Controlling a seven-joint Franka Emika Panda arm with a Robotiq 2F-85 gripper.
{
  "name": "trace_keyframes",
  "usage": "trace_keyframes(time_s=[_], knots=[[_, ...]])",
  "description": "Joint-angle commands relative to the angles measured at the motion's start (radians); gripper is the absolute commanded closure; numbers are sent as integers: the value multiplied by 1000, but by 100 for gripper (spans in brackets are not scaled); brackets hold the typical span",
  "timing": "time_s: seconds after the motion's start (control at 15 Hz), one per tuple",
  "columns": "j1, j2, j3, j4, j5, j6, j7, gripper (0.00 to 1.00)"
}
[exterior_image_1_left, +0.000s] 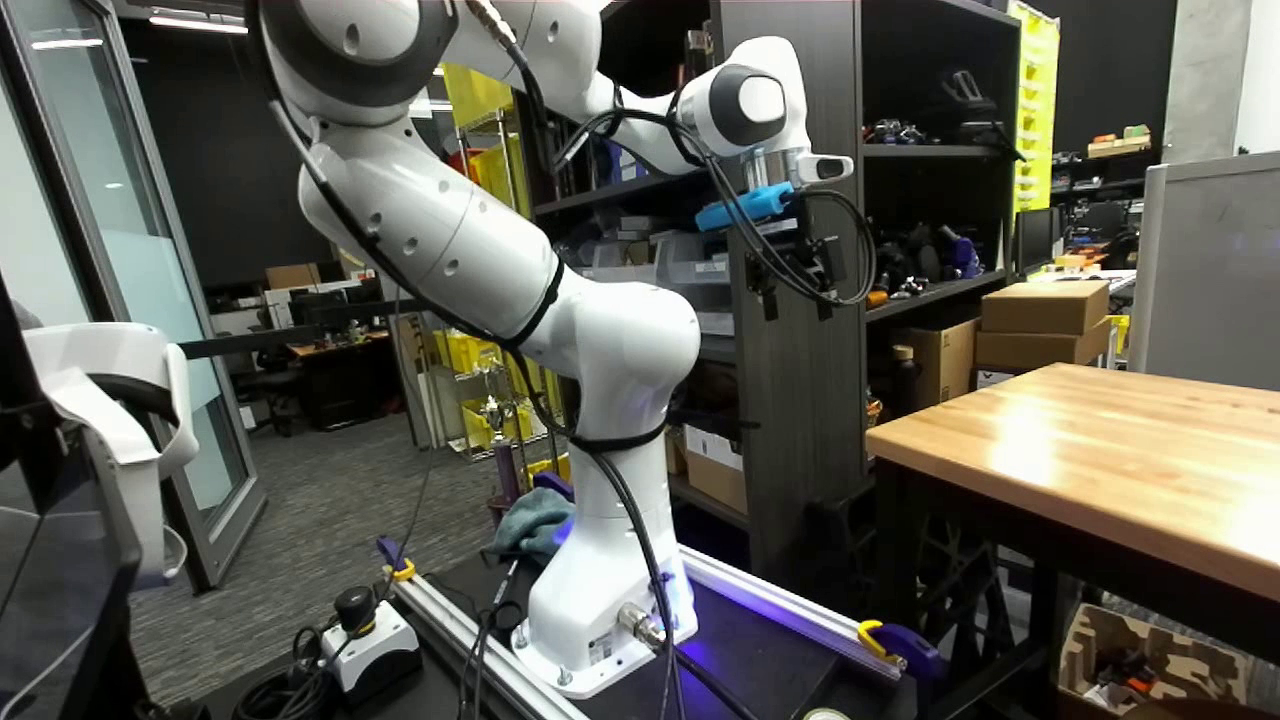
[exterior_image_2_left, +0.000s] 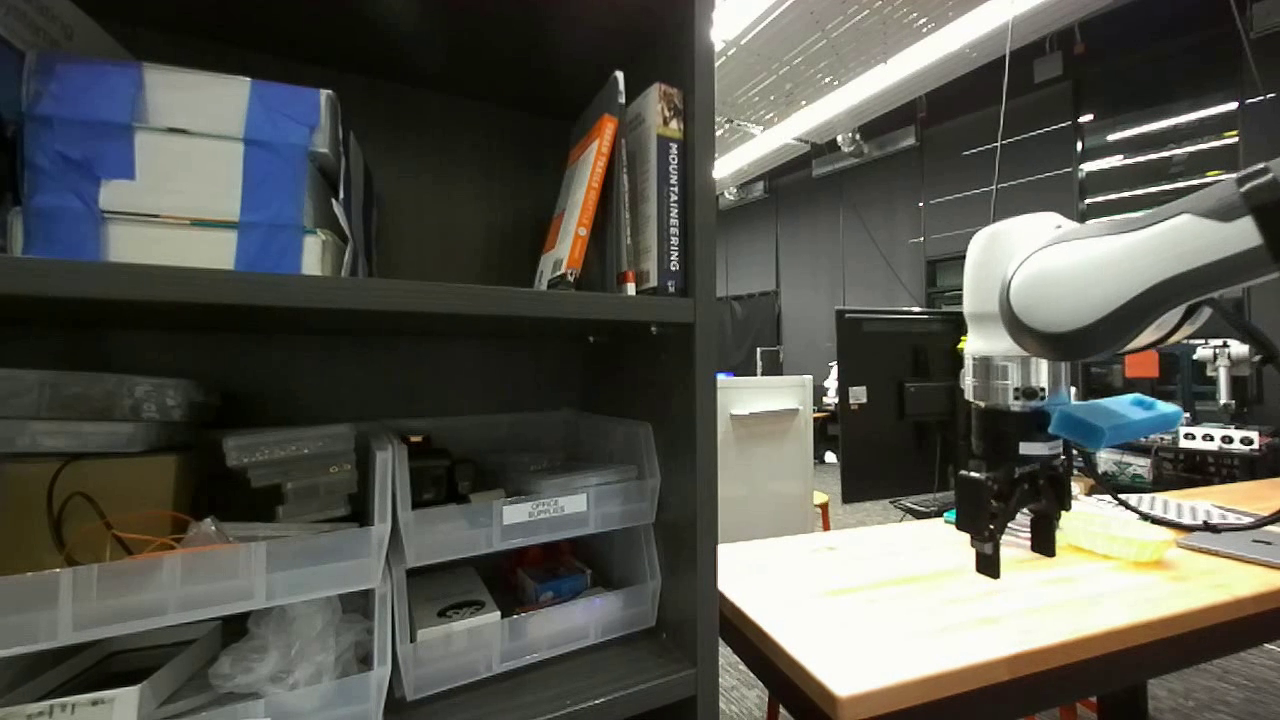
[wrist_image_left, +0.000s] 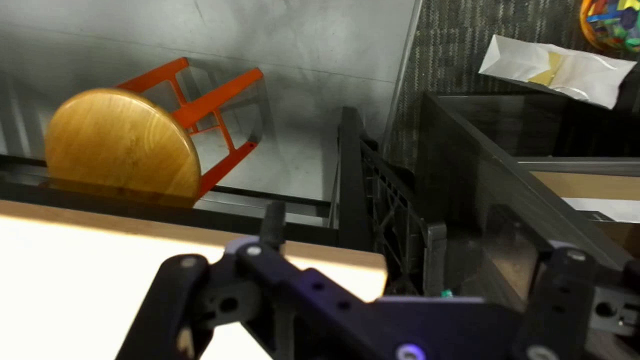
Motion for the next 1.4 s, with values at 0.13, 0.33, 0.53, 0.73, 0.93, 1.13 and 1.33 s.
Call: trace_keyframes(time_s=[0.13, 0.33, 0.53, 0.73, 0.93, 1.13, 1.33], knots=[[111, -204, -69, -11, 95, -127, -187, 0], [151, -281, -91, -10, 140, -203, -246, 0], [176, -331, -120, -5, 174, -279, -291, 0], [203, -353, -137, -1, 220, -340, -326, 0], [245, -337, -76, 0, 271, -337, -321, 0], [324, -302, 32, -3, 332, -317, -302, 0], [395, -270, 142, -7, 409, -267, -279, 0]])
